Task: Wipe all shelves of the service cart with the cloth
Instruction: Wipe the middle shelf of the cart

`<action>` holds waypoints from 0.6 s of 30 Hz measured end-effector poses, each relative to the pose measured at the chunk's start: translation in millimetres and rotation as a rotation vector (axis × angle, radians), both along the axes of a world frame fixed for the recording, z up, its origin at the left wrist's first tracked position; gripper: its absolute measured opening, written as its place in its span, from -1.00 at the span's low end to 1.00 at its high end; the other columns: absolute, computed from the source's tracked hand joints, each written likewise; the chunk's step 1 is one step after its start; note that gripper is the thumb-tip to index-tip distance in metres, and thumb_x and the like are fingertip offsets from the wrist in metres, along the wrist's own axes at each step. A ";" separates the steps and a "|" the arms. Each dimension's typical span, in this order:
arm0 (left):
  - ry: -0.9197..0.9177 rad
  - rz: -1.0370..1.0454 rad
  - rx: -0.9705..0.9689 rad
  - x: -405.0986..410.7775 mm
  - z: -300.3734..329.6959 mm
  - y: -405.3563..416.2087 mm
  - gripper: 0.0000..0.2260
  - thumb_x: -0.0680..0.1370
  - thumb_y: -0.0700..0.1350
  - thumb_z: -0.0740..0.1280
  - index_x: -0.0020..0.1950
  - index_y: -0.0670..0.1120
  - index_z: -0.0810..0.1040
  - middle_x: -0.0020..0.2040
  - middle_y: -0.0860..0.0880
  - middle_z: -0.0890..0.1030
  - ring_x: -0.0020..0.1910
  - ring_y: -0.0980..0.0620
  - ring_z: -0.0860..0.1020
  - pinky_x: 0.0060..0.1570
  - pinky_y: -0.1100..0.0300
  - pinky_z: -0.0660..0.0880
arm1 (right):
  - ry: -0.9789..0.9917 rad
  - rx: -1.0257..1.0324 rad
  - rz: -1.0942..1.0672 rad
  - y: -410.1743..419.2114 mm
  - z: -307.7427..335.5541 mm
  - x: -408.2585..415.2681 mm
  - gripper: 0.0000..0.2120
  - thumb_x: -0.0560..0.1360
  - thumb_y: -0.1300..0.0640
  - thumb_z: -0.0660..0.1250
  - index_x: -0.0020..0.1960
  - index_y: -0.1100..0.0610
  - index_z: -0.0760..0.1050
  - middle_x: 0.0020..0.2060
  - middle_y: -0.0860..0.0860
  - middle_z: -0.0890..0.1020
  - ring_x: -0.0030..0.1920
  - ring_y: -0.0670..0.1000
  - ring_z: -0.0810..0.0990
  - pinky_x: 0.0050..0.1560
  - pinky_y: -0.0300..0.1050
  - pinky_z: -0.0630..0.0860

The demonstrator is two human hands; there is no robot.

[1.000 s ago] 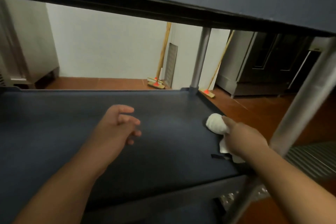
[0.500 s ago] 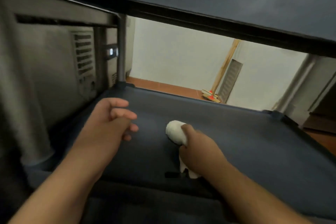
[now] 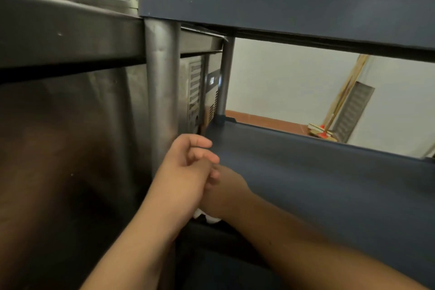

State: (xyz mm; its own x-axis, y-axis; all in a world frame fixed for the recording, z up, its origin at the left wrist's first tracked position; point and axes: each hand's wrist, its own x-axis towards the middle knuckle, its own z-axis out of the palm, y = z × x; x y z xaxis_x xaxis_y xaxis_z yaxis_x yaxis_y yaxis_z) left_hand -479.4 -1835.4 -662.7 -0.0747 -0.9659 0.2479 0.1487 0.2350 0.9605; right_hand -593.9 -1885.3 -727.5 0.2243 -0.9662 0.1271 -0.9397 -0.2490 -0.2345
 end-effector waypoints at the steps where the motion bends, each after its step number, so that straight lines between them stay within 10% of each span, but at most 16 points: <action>1: 0.008 -0.001 0.003 -3.4 -0.5 0.6 -0.70 0.49 -0.47 0.13 0.02 -0.13 0.48 -0.30 -0.02 0.61 -0.41 0.08 0.55 -0.40 0.20 0.44 | 0.076 -0.022 -0.007 1.9 1.8 -7.3 -0.67 0.55 -0.02 0.24 0.31 -0.04 0.38 0.23 0.02 0.47 0.22 0.13 0.52 0.13 0.08 0.52; 7: -0.006 -0.048 0.024 -69.6 -7.9 11.4 -0.72 0.50 -0.44 0.17 0.04 -0.11 0.48 -0.32 -0.03 0.60 -0.41 0.08 0.55 -0.38 0.14 0.44 | 0.129 -0.019 -0.240 56.2 3.0 -113.6 -0.36 0.58 0.02 0.27 0.55 -0.20 0.05 0.27 -0.02 0.41 0.18 0.14 0.51 0.05 0.09 0.54; 18: -0.119 -0.266 -0.006 -282.0 -27.5 79.9 -0.74 0.53 -0.39 0.21 0.03 -0.04 0.49 -0.21 -0.02 0.63 -0.32 0.03 0.61 -0.32 0.11 0.48 | 0.196 -0.039 -0.689 234.2 6.2 -404.6 -0.42 0.59 -0.12 0.19 0.56 -0.28 0.08 0.31 -0.07 0.43 0.17 0.13 0.56 0.05 0.06 0.55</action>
State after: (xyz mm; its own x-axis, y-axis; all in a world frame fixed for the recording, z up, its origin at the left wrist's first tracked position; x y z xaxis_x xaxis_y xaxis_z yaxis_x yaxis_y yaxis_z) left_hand -761.3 -1755.5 -690.2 -0.3545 -0.9068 0.2281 0.0919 0.2090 0.9736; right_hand -998.6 -1651.1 -721.3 -0.4134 -0.8918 0.1839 -0.9100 0.4118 -0.0485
